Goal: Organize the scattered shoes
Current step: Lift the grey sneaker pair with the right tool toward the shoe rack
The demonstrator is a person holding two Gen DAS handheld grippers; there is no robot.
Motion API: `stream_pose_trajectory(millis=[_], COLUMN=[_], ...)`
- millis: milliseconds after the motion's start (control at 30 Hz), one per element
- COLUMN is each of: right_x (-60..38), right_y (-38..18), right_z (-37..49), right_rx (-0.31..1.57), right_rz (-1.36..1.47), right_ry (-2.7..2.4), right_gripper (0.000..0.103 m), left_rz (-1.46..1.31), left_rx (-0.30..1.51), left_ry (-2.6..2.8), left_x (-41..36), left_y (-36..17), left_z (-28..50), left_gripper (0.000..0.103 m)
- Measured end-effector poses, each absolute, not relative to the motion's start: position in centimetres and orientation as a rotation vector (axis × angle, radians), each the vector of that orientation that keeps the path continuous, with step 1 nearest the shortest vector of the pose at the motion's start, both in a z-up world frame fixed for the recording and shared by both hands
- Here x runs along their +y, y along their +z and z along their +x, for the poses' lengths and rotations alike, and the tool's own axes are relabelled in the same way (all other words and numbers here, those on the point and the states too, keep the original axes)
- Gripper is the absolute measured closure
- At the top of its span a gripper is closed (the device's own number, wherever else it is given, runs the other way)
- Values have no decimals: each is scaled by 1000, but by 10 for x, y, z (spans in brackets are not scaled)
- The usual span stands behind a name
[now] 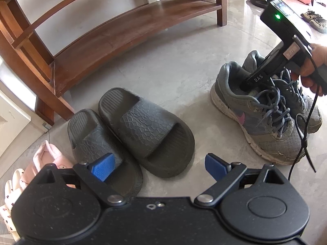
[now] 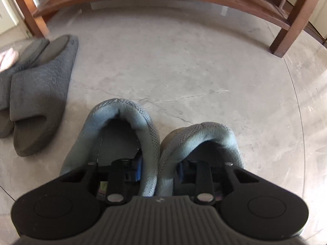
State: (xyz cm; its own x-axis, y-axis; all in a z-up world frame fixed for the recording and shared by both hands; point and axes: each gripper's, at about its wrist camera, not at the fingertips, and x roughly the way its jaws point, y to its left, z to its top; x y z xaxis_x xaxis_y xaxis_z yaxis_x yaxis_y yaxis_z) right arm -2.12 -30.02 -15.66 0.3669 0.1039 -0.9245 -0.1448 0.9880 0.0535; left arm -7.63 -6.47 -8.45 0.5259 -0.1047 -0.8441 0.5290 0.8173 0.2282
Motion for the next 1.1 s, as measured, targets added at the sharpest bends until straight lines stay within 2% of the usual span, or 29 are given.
stream_pose_trajectory(millis=[233, 467, 767, 1100], right_x=[-308, -323, -338, -332], right_y=[-145, -110, -74, -58], right_z=[-52, -68, 16, 116], right_rx=[1005, 787, 613, 608], right_rz=[21, 66, 36, -50], right_ry=[133, 106, 2, -133], right_gripper=[73, 73, 74, 74], left_rz=[478, 475, 472, 381], left_rx=[949, 952, 929, 871], left_ry=[-409, -430, -425, -530], left_x=[-61, -66, -58, -45], left_y=[-82, -83, -75, -72], left_z=[-76, -76, -83, -65], left_gripper=[8, 8, 8, 7])
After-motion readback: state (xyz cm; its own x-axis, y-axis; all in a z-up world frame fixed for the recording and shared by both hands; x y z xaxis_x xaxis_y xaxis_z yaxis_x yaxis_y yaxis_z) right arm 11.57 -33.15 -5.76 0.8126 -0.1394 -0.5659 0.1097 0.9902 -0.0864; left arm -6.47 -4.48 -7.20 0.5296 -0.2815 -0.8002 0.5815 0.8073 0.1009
